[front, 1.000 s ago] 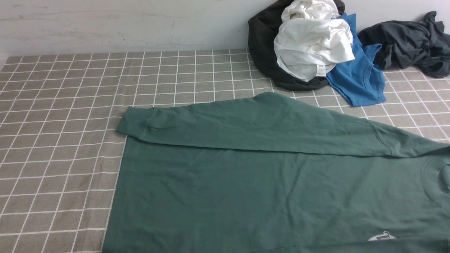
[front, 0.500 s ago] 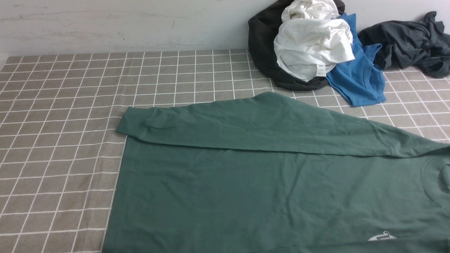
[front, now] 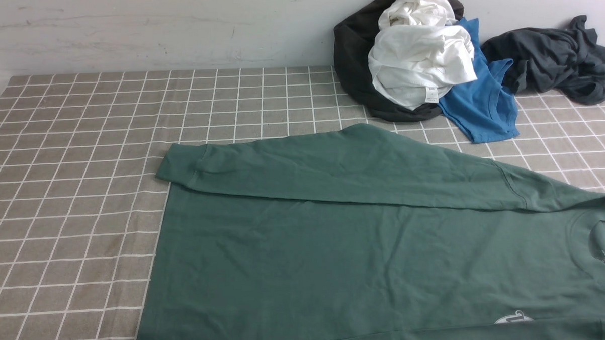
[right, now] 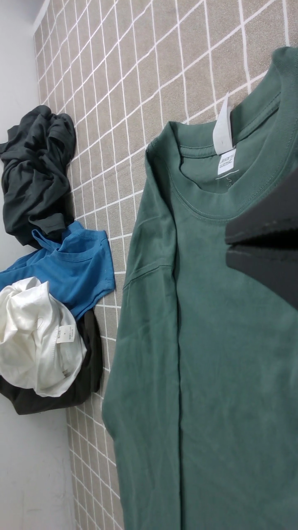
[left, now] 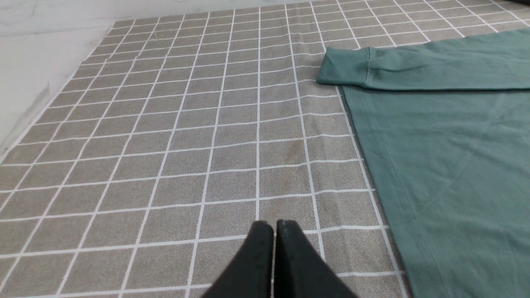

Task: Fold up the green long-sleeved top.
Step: Use the left arm to clamp the cuff closest to it, then use the left arm to drag and place the cuff at the centered position on the left edge of the fabric, then use the left arm to clamp the cuff farthest from it, then use the left arm to drag and drop the cuff onto the cuff closest to the left arm, then use both arms simultaneously to clamp the lower edge of the clothing fabric

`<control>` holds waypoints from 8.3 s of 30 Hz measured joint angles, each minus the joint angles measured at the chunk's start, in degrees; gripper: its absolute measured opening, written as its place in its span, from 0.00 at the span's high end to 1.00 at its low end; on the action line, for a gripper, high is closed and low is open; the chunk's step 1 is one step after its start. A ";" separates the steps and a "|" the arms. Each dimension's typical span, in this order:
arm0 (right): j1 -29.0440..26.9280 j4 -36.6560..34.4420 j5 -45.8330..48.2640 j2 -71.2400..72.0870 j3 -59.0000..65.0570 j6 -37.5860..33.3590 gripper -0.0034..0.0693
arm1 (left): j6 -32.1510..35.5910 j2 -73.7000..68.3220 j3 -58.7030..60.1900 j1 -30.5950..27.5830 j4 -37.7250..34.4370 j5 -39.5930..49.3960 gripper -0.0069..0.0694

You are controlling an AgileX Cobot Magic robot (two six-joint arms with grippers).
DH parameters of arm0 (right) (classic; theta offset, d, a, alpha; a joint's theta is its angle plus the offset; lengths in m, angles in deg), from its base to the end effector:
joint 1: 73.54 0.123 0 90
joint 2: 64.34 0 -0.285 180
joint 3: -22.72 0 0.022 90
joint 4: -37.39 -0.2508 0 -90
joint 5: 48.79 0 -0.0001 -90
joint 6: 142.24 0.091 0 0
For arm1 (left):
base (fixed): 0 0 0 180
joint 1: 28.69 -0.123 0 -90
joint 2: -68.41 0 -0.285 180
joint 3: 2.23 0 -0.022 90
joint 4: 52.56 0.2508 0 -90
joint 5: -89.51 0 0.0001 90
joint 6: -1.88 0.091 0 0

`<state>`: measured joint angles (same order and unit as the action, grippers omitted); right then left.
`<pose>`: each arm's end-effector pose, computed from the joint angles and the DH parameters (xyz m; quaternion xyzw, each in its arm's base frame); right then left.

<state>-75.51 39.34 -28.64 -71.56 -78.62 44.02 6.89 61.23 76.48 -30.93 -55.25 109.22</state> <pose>0.0532 -0.0029 0.1736 0.0481 0.7973 0.0082 0.6016 0.0534 0.0006 0.1740 0.0064 0.7964 0.0186 0.6045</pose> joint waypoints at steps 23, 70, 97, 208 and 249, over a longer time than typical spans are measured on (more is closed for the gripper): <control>0.00 -42.09 -0.57 0.00 0.05 19.82 0.97 | -19.04 0.00 0.06 0.00 -48.13 -5.16 0.92; 23.49 -9.83 43.20 -53.12 -43.15 -16.77 0.97 | 12.15 -92.16 -41.36 28.81 -6.54 21.18 0.24; 23.49 -9.43 41.94 -53.12 -42.87 -16.86 0.97 | 11.99 -89.12 -52.65 28.81 -2.16 32.19 0.88; 24.33 -6.95 51.46 -51.43 -51.90 -12.52 0.97 | 6.58 -82.40 -44.40 11.76 -12.25 32.69 0.35; 32.07 -5.34 51.51 -51.43 -51.90 -14.30 0.97 | 22.66 -84.67 -32.32 55.15 1.87 27.26 0.32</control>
<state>-43.44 34.00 22.87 -122.99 -130.52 29.72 29.56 -23.44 44.16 24.22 -53.37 136.49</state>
